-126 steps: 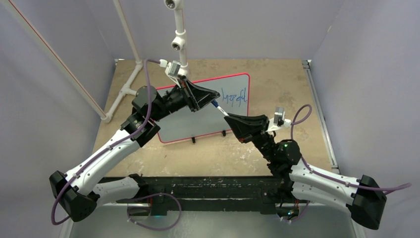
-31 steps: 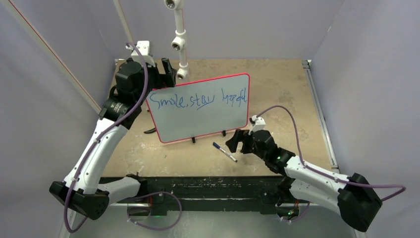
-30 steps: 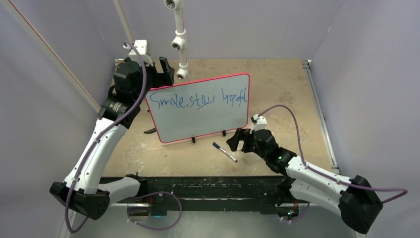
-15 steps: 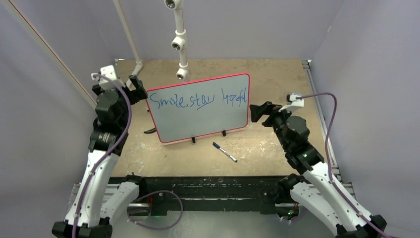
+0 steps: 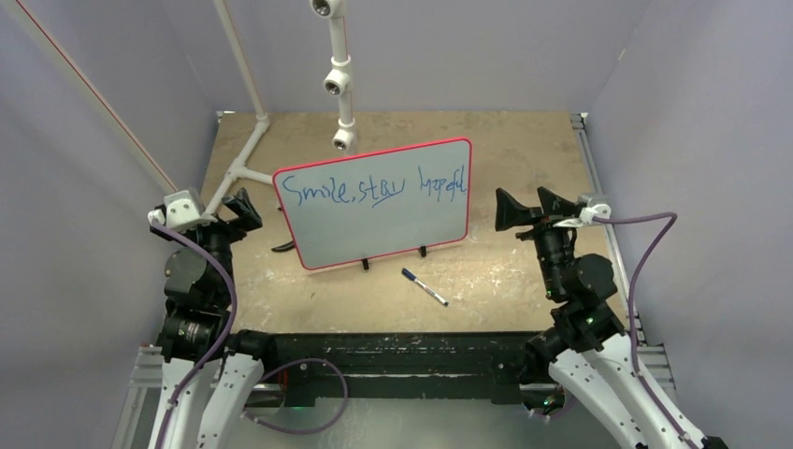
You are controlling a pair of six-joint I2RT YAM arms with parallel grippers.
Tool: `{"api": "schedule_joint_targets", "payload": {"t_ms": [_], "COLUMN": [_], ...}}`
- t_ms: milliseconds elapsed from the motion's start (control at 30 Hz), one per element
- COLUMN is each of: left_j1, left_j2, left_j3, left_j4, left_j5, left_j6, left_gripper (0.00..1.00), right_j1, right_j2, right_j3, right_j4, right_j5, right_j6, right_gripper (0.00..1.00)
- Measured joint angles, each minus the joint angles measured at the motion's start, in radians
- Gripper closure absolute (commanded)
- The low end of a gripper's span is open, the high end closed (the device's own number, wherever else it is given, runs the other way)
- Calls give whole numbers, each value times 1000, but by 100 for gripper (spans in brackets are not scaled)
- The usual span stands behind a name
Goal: Write a sentence on the whiteboard
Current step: Reset both arms
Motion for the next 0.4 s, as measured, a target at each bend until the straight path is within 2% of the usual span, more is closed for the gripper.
{"api": "schedule_joint_targets", "payload": {"t_ms": [400], "left_j1": [0], "left_j2": [-9], "left_j3": [-10], "left_j4": [-48], "left_j5": [-14], "left_j6": [-16], "left_gripper": [1], "right_j1": [0], "right_j2": [-3], "right_j3": [-4], "right_j4": [1], "right_j5": [31], "right_j6": [-19], "right_gripper": [2]}}
